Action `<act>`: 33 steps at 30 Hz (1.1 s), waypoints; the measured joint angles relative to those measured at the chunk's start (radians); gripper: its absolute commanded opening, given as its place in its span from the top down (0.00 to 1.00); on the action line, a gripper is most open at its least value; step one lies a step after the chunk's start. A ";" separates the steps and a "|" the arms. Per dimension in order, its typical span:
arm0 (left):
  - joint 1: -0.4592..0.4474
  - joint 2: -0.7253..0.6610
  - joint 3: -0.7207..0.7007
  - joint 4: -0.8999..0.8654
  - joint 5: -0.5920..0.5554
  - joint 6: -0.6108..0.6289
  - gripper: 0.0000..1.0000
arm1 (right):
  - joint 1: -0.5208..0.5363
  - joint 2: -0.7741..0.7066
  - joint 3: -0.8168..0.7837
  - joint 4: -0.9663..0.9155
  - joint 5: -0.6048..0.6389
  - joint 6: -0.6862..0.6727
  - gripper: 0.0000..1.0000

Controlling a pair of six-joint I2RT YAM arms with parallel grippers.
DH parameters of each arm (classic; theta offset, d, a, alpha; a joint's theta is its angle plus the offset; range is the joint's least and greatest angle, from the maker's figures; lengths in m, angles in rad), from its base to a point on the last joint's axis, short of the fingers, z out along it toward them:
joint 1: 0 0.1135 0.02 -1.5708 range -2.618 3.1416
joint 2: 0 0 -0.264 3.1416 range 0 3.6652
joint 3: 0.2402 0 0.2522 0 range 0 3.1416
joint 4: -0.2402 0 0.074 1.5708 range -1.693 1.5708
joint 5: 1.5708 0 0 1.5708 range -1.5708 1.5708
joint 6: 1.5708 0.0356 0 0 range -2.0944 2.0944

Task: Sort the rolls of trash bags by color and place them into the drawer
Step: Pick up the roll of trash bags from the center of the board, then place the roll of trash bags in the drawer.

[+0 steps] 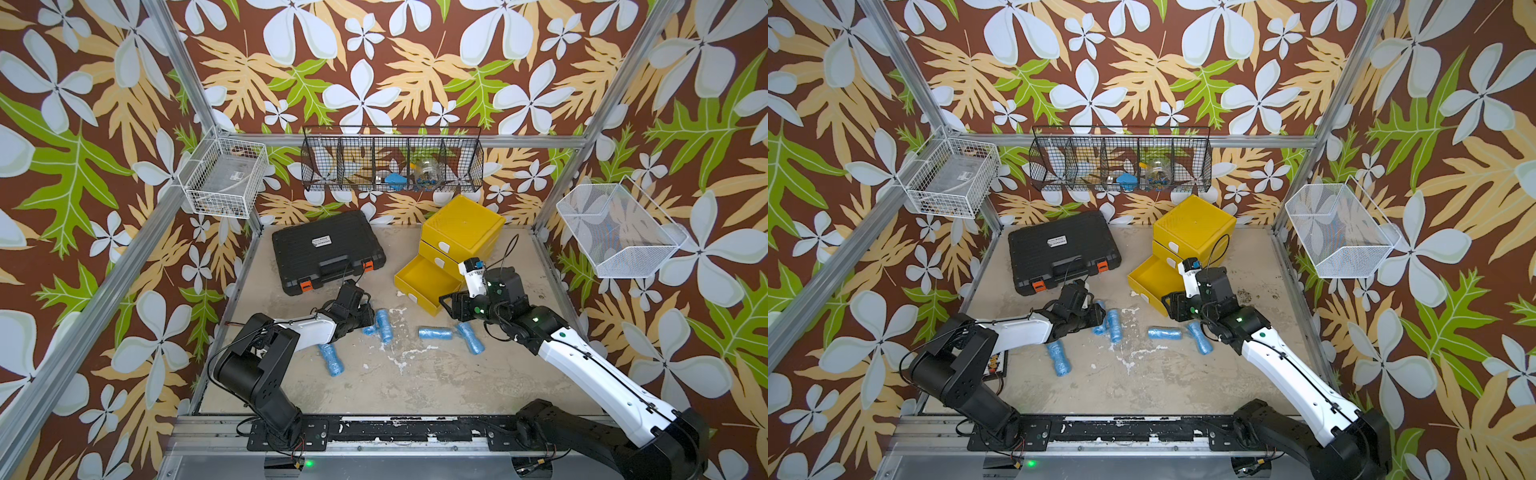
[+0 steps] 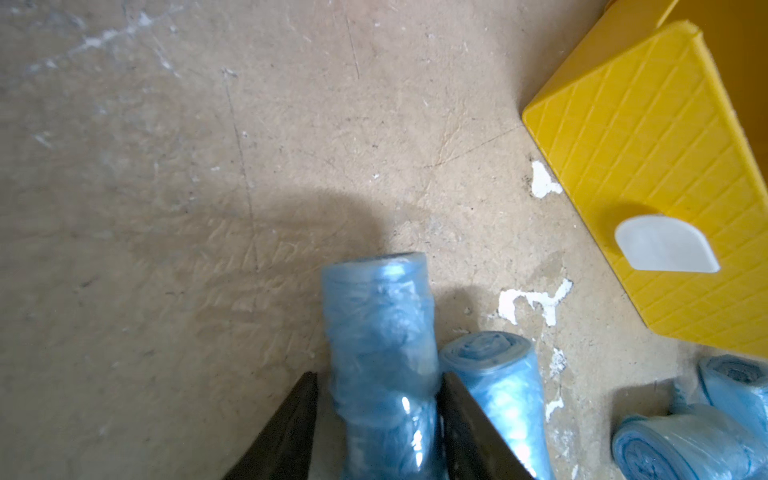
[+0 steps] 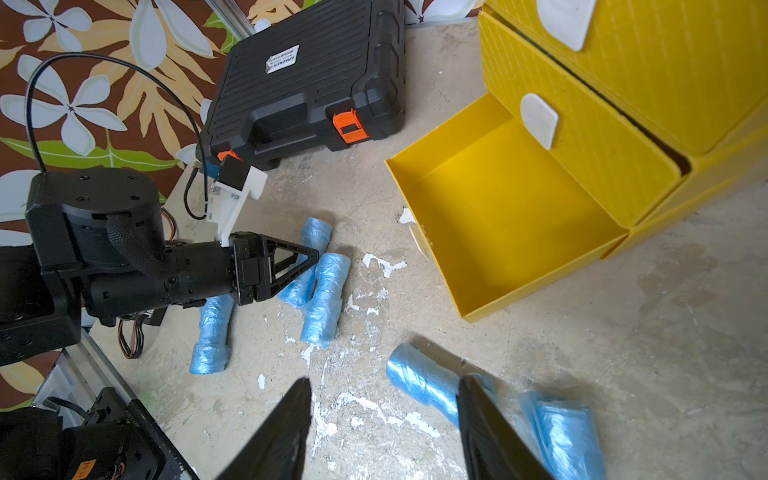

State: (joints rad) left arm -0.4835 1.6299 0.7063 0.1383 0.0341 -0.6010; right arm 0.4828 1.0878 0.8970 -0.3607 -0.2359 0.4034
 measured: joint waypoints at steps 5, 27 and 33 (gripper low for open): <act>0.004 -0.018 -0.009 -0.013 -0.004 0.002 0.67 | 0.000 0.000 -0.006 0.000 0.003 -0.001 0.42; -0.031 0.022 0.420 -0.082 0.333 0.270 0.75 | -0.277 -0.055 -0.060 0.056 -0.093 -0.015 0.43; -0.111 0.182 0.583 -0.087 0.370 0.352 0.75 | -0.324 -0.099 -0.061 0.051 -0.130 -0.016 0.43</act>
State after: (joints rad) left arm -0.5945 1.8118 1.2888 0.0509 0.4042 -0.2493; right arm 0.1589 0.9890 0.8360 -0.3092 -0.3656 0.3878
